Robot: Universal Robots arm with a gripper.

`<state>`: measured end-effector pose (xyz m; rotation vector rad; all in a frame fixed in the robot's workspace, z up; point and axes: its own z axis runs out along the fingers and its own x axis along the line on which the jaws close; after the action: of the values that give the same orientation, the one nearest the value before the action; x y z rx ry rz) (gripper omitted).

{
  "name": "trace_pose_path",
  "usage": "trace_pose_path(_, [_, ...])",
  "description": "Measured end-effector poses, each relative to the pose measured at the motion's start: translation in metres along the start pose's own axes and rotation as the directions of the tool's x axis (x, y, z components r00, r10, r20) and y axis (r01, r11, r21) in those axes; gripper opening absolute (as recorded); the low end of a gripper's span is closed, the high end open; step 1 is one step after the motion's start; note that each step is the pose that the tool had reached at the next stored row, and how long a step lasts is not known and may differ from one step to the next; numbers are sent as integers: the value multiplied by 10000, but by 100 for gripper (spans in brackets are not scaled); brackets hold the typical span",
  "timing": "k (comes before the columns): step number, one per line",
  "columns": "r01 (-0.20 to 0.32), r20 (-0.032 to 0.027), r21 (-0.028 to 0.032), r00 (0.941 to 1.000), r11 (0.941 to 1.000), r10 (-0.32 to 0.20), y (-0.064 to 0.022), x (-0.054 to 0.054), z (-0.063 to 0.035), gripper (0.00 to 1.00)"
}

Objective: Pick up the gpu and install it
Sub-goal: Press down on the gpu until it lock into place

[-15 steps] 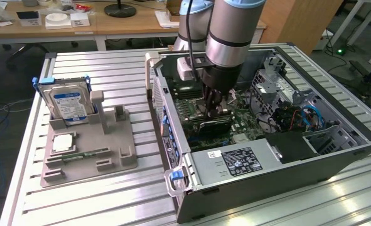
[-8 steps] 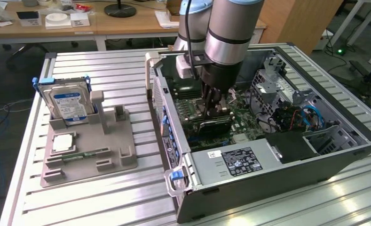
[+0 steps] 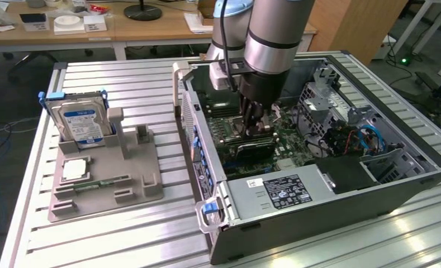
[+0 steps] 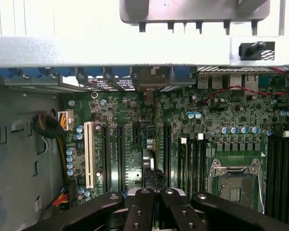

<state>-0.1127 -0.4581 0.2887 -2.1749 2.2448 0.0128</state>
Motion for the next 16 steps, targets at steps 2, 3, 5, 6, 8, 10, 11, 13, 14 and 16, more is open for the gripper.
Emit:
trace_pose_path(2, [6, -2, -18, 10000, 10000, -6, 0, 0, -15, 10])
trace_pose_path(3, [11, -1, -23, 10000, 10000, -11, 0, 0, -21, 10])
trace_pose_path(5, [25, -1, -28, 10000, 10000, -25, 0, -1, -32, 10])
trace_pose_path(6, [38, 1, -27, 10000, 10000, -38, 0, -1, -32, 10])
trace_pose_path(8, [75, -8, -32, 10000, 10000, -75, 14, 0, -34, 10])
trace_pose_path(10, [124, -20, -41, 9999, 9999, -124, 46, 1, -34, 10])
trace_pose_path(11, [150, -25, -45, 9999, 9999, -150, 64, 2, -34, 10])
trace_pose_path(13, [195, -31, -50, 9998, 9998, -195, 108, 3, -33, 10])
trace_pose_path(14, [216, -33, -53, 9998, 9998, -216, 129, 4, -33, 10])
trace_pose_path(16, [261, -37, -58, 9997, 9996, -262, 170, 5, -31, 10])
